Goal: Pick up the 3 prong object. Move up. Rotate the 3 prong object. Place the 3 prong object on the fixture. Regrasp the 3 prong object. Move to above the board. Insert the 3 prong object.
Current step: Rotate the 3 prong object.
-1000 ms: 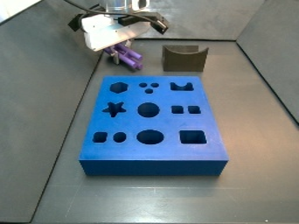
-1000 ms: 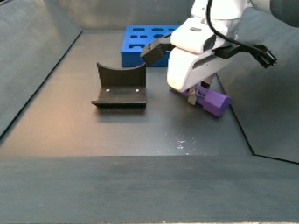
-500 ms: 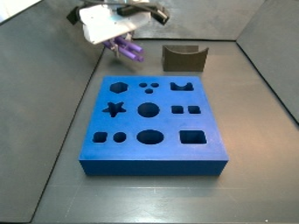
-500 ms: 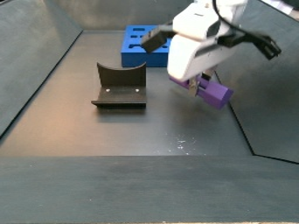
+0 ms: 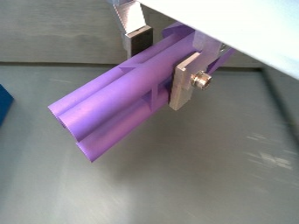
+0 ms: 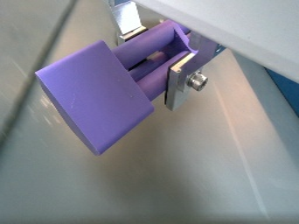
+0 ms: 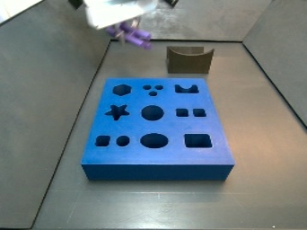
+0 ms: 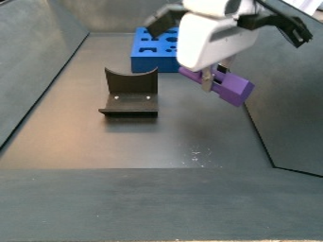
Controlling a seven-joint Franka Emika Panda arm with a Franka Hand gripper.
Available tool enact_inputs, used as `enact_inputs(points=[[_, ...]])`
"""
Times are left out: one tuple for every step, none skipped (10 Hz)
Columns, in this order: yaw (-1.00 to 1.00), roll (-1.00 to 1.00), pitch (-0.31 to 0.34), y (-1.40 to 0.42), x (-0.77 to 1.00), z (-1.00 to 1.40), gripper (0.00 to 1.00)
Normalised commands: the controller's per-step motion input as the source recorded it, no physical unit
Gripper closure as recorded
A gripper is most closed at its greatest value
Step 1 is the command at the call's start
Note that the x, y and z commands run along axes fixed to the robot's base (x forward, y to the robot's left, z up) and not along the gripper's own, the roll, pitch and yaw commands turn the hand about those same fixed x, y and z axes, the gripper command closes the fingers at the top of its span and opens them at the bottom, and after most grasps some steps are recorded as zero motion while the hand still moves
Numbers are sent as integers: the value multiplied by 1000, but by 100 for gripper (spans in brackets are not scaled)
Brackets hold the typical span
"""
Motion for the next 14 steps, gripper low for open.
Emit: enact_inputs(points=[[-16, -20, 87, 336, 346, 607, 100], [-14, -31, 89, 173, 199, 465, 100], [-16, -19, 57, 99, 70, 290, 100], [-1000, 0, 0, 0, 0, 0, 100], [-1000, 1, 0, -12, 4, -110, 100], [-1000, 1, -1, -5, 20, -85, 100], [-1000, 1, -2, 3, 22, -63, 100], [-1000, 1, -2, 7, 23, -58, 100], [-1000, 1, -2, 10, 25, -52, 100], [-1000, 1, -2, 11, 27, -48, 100], [-1000, 1, -2, 13, 28, -44, 100], [-1000, 1, -3, 14, 28, -43, 100], [-1000, 1, -3, 15, 28, -42, 100], [-1000, 1, -3, 16, 28, -42, 100]])
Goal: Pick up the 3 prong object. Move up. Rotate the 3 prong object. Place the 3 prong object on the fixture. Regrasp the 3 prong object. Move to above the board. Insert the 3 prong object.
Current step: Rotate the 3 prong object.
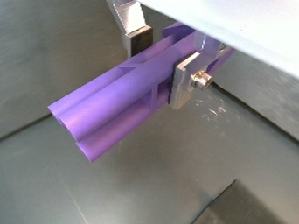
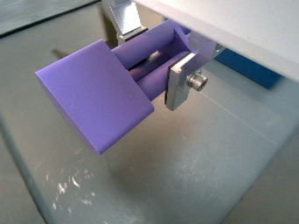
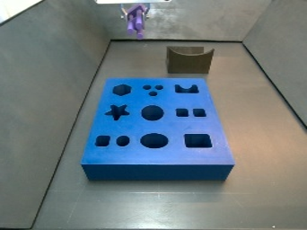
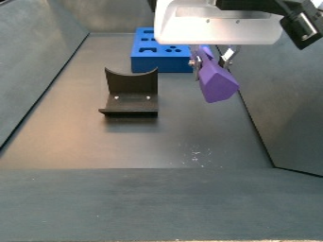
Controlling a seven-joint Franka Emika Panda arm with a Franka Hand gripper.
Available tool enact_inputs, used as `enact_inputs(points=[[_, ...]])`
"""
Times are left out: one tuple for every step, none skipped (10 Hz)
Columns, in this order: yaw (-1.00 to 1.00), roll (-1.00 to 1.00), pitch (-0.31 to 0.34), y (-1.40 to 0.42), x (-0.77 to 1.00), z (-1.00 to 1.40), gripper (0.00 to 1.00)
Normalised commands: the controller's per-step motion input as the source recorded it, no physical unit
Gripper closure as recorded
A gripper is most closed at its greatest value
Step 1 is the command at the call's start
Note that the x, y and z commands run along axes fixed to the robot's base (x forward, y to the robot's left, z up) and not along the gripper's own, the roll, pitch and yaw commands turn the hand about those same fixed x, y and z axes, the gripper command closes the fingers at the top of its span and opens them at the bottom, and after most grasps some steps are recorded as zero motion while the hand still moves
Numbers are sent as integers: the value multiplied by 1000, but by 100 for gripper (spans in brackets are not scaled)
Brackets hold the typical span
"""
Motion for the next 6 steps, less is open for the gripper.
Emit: enact_inputs(points=[[-1000, 1, -3, 17, 28, -41, 100], [-1000, 1, -3, 17, 28, -41, 100], [-1000, 1, -3, 17, 28, -41, 100], [-1000, 1, -3, 18, 28, -41, 100], [-1000, 1, -3, 18, 28, -40, 100], [-1000, 1, -3, 18, 28, -40, 100]])
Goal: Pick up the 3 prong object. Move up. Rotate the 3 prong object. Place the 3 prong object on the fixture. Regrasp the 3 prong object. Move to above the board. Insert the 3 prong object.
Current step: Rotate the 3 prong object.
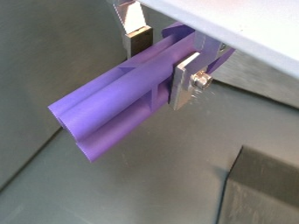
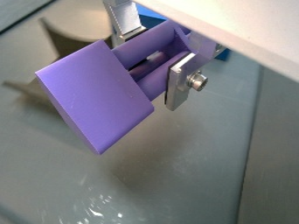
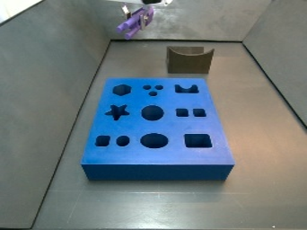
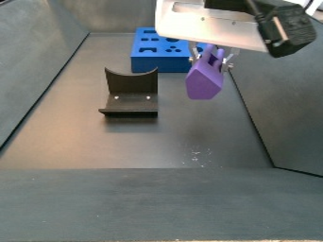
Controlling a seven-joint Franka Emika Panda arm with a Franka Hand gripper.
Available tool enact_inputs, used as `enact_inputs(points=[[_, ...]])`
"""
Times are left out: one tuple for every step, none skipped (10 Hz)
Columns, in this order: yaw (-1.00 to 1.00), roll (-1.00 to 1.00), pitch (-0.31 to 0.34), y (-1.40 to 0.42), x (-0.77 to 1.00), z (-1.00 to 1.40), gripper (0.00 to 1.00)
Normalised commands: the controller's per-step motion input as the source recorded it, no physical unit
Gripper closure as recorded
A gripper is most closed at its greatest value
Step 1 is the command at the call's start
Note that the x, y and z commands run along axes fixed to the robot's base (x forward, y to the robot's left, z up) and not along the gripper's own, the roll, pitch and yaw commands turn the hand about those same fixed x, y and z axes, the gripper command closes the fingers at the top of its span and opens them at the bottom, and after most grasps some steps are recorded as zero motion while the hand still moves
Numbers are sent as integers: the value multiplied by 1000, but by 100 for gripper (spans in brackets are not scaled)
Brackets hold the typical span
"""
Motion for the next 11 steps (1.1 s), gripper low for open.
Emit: enact_inputs(points=[[-1000, 1, -3, 18, 28, -40, 100], [-1000, 1, -3, 18, 28, -40, 100], [-1000, 1, -3, 19, 28, -40, 100], [-1000, 1, -3, 19, 28, -40, 100], [-1000, 1, -4, 19, 28, -40, 100], [-1000, 1, -4, 19, 28, -40, 100], [-1000, 1, -4, 20, 27, -40, 100], [-1000, 1, -4, 20, 27, -40, 100], [-1000, 1, -4, 20, 27, -40, 100], [-1000, 2, -4, 20, 27, -40, 100], [-1000, 2, -4, 20, 27, -40, 100]])
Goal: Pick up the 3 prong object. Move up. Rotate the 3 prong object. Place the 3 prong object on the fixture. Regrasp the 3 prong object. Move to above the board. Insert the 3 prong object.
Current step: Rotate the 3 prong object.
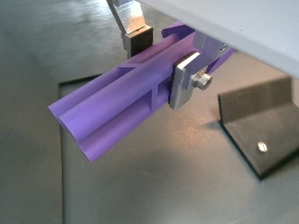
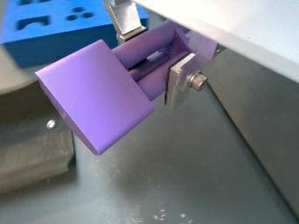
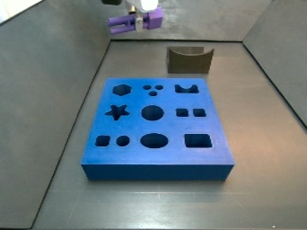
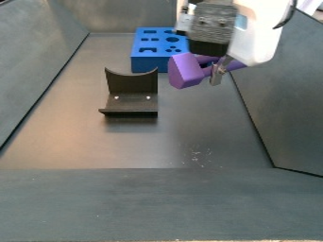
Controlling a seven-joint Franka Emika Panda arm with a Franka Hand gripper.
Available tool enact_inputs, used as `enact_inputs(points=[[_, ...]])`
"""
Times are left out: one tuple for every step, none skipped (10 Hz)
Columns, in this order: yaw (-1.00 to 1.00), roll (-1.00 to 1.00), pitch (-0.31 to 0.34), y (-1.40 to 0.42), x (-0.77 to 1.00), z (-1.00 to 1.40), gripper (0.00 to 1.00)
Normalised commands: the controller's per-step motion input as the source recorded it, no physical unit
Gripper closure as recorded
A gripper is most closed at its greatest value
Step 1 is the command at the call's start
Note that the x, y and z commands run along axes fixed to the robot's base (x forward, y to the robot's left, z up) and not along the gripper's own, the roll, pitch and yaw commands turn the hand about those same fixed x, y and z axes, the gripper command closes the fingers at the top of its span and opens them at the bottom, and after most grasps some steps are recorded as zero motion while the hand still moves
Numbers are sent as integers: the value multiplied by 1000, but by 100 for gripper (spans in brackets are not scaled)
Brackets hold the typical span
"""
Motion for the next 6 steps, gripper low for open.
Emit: enact_inputs(points=[[-1000, 2, -4, 20, 27, -40, 100], [-1000, 2, -4, 20, 27, -40, 100], [-1000, 2, -5, 20, 27, -40, 100], [-1000, 2, -5, 20, 26, -40, 100], [-1000, 2, -5, 20, 26, -41, 100], [-1000, 2, -5, 20, 26, -41, 100]])
